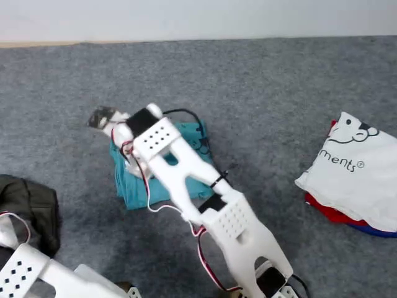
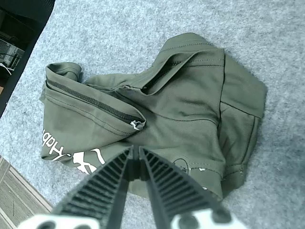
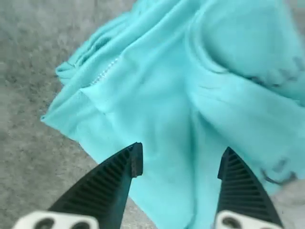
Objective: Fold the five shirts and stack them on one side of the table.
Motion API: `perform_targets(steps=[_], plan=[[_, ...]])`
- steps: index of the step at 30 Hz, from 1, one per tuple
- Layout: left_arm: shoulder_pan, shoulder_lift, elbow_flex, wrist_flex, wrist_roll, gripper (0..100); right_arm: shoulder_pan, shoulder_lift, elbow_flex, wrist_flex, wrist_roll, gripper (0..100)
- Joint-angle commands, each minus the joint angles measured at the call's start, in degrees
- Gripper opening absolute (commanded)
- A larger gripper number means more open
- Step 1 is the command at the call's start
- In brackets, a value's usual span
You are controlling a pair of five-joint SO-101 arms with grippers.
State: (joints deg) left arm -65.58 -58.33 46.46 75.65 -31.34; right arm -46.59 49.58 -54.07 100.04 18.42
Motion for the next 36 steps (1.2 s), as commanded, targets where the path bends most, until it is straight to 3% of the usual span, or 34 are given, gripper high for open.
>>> perform_targets(steps=[1,10,16,26,36], plan=[[0.35,-0.62,-0.40,-0.97,0.35,1,-2.42,3.21,-3.16,-0.84,0.35,26.2],[0.26,-0.62,-0.40,-0.97,0.35,1,-9.01,6.81,-13.10,-3.38,0.62,26.2],[0.26,-0.62,-0.40,-0.97,0.35,1,-4.18,7.08,-26.73,2.86,0.70,26.2],[0.35,-0.62,-0.31,-1.23,0.35,1,9.98,10.33,-27.52,-2.51,0.35,26.2],[0.35,-0.62,-0.31,-0.97,0.35,1,9.45,16.84,-27.96,-3.82,0.18,26.2]])
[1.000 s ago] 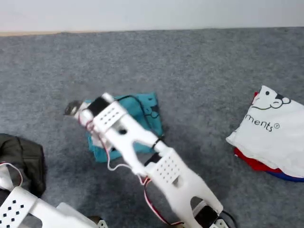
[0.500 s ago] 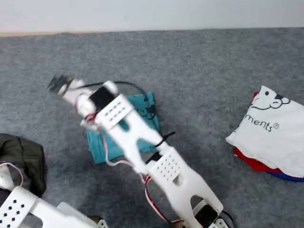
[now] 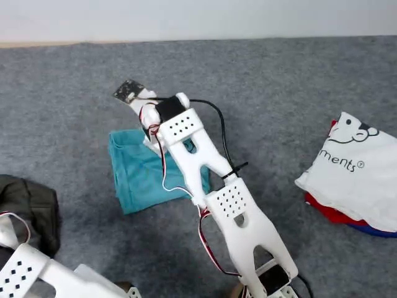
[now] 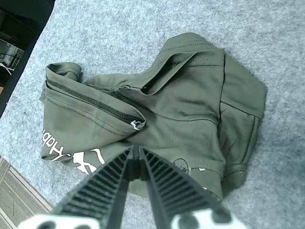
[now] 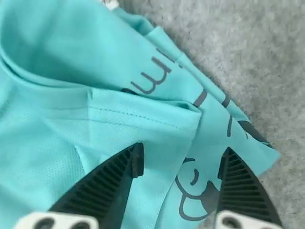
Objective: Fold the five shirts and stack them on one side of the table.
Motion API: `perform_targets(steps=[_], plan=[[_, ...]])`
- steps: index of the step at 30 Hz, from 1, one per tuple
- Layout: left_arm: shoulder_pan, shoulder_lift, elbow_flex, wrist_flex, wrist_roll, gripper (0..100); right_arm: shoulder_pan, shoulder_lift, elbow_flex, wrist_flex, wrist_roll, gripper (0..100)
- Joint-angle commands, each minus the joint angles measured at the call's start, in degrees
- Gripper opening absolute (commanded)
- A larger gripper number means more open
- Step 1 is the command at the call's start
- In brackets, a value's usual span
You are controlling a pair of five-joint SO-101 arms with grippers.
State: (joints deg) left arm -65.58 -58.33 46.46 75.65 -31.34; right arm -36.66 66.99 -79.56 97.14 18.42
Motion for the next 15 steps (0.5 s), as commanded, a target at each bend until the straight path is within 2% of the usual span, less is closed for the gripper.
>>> perform_targets(steps=[1,9,15], plan=[[0.35,-0.62,-0.31,-0.97,0.35,1,-0.84,-0.48,-2.37,-0.92,0.18,25.8],[0.26,-0.62,-0.22,-0.88,0.35,1,-1.45,-0.40,-2.37,-0.75,0.70,1.3],[0.26,-0.62,-0.22,-0.88,0.35,1,-1.63,-1.27,-4.84,2.68,0.70,1.0]])
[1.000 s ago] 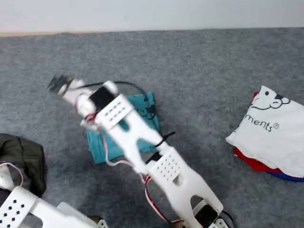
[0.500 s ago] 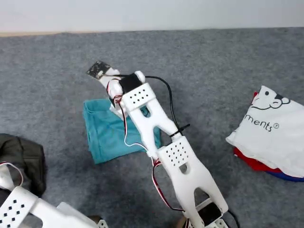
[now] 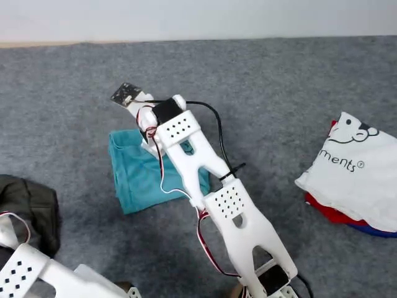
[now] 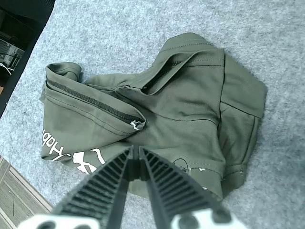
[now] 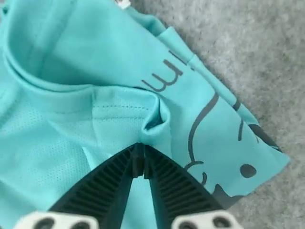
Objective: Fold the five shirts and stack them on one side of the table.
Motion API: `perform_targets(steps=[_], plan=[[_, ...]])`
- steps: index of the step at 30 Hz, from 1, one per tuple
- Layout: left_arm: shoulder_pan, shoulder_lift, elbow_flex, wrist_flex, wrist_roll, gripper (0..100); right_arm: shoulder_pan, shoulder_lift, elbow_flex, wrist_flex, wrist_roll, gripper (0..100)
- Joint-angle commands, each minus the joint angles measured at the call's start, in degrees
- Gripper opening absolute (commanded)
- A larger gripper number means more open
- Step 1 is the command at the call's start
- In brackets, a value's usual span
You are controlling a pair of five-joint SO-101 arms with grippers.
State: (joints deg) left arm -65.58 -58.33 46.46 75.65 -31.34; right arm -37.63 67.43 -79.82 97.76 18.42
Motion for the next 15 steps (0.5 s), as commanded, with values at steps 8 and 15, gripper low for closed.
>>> perform_targets(steps=[8,15], plan=[[0.26,-0.62,-0.22,-0.88,0.35,1,-1.71,-6.20,-7.30,5.32,1.32,1.0],[0.26,-0.62,-0.22,-0.88,0.35,1,-7.16,-19.38,10.90,5.32,2.55,1.0]])
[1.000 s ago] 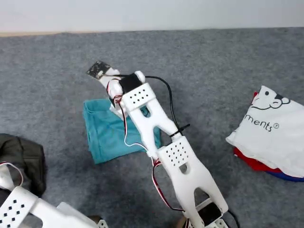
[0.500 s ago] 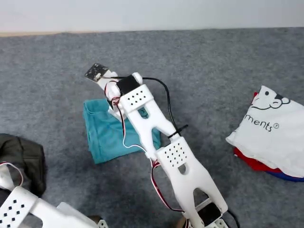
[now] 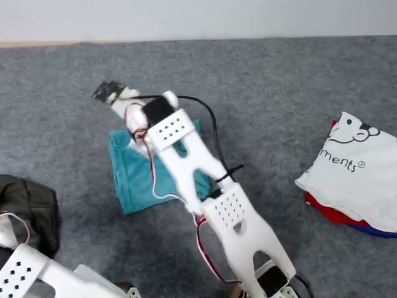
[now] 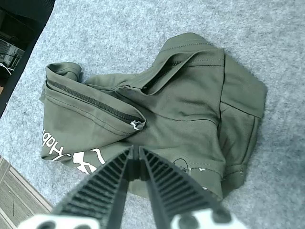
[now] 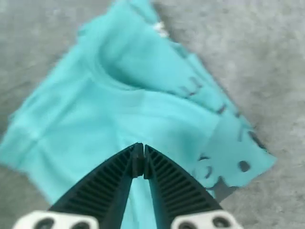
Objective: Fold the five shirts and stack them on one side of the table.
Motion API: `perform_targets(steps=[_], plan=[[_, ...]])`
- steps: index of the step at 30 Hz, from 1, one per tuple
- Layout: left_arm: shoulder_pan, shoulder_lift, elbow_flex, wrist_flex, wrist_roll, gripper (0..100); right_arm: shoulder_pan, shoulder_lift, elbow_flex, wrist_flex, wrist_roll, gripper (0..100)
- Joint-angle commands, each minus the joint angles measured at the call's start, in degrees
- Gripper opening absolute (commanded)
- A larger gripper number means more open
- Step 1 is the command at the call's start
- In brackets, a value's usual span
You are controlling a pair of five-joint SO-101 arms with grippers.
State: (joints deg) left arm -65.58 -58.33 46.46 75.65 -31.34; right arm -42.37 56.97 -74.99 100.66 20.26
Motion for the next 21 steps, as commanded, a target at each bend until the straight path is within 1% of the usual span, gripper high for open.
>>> perform_targets(steps=[1,4,7,9,12,13,17,21], plan=[[0.26,-0.62,-0.22,-0.88,0.35,1,-3.30,-11.12,9.14,2.33,0.79,1.0],[0.26,-0.62,-0.22,-0.88,0.35,1,-4.18,-16.13,15.65,1.98,0.79,1.0],[0.26,-0.62,-0.22,-0.97,0.35,1,-1.54,-16.66,17.23,0.13,0.62,2.2],[0.35,-0.62,-0.22,-0.97,0.35,1,1.10,-15.87,17.49,-2.42,0.53,8.0],[0.35,-0.62,0.22,-1.05,0.35,1,4.00,-13.23,17.14,-6.90,0.44,20.6],[0.35,-0.62,0.66,-1.14,0.35,1,4.44,-12.18,17.14,-8.40,0.44,22.3],[0.35,-0.62,2.15,-1.05,0.26,1,4.62,-7.87,17.14,-13.76,0.70,19.4],[0.26,-0.62,1.98,-1.23,0.26,1,4.26,-4.62,17.14,-15.96,0.70,16.4]])
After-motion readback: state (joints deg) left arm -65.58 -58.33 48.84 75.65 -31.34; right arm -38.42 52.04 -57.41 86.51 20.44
